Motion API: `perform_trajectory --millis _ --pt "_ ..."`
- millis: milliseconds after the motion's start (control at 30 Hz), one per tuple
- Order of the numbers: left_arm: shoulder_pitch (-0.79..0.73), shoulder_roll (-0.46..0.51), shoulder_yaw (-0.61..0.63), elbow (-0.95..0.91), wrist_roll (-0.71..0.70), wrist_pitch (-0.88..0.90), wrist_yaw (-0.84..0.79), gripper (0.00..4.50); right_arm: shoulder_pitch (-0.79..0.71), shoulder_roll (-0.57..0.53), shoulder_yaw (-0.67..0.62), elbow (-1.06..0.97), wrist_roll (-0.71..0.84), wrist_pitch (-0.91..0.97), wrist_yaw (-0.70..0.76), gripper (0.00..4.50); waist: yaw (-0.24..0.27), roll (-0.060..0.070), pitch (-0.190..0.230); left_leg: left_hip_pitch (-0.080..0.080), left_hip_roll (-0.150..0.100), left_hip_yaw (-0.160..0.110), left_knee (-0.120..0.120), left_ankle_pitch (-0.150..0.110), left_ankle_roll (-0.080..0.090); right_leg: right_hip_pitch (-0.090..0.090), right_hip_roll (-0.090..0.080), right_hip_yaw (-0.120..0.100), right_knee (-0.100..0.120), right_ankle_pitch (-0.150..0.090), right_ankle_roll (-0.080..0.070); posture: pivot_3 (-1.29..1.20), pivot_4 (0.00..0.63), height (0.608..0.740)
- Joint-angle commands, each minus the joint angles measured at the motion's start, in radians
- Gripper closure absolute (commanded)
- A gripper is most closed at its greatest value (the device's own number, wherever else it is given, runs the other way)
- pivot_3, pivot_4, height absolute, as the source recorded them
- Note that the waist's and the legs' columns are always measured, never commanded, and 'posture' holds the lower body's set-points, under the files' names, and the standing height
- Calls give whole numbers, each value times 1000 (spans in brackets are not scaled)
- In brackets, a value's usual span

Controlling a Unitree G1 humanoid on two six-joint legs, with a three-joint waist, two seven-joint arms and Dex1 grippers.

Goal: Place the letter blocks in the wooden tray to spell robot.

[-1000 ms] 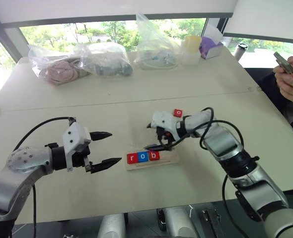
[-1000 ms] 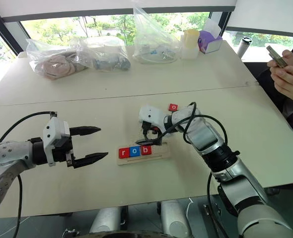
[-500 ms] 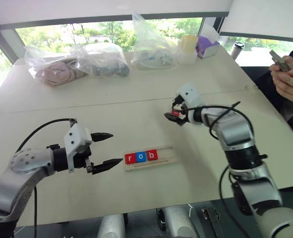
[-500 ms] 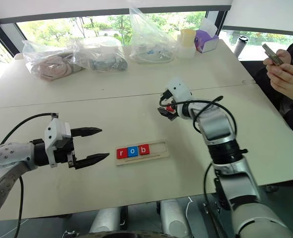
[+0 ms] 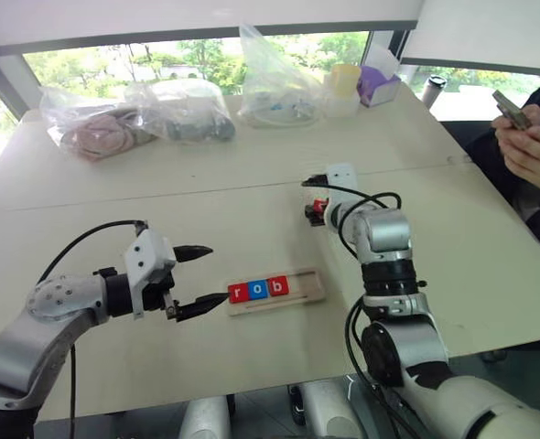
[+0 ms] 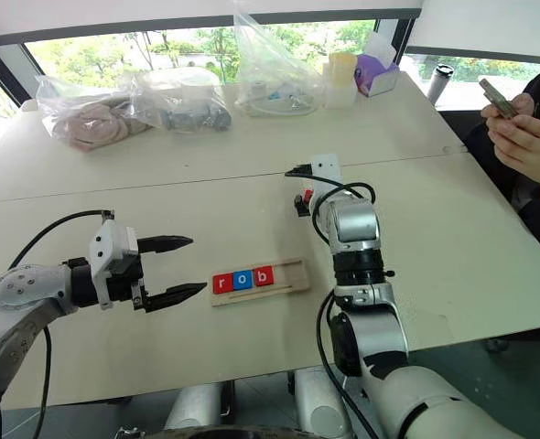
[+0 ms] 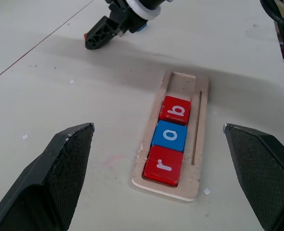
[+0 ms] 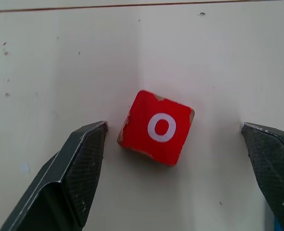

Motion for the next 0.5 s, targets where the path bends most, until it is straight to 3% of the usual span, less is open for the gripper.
perform_trajectory --millis 33,267,367,500 --pt "-1 -2 17 -33 -3 -11 13 0 -47 41 -66 44 39 -6 -64 52 0 0 0 0 0 0 0 0 0 0 0 0 0 0 0 0 150 740" --pt "15 -5 22 -50 -6 -9 36 0 -66 98 -155 59 79 52 -153 52 0 0 0 0 0 -1 -1 0 0 0 0 0 -1 0 0 0 150 740" --pt "18 -7 19 -51 -6 -11 42 0 -70 108 -140 65 82 44 -167 840 -1 0 0 0 0 -1 -1 0 0 0 0 0 -1 -1 2 0 150 740" --pt "14 -12 13 -50 -5 -12 48 0 -72 100 -73 57 65 48 -156 2860 -11 0 0 0 0 -1 -1 0 0 0 0 0 -1 -2 2 0 150 740"
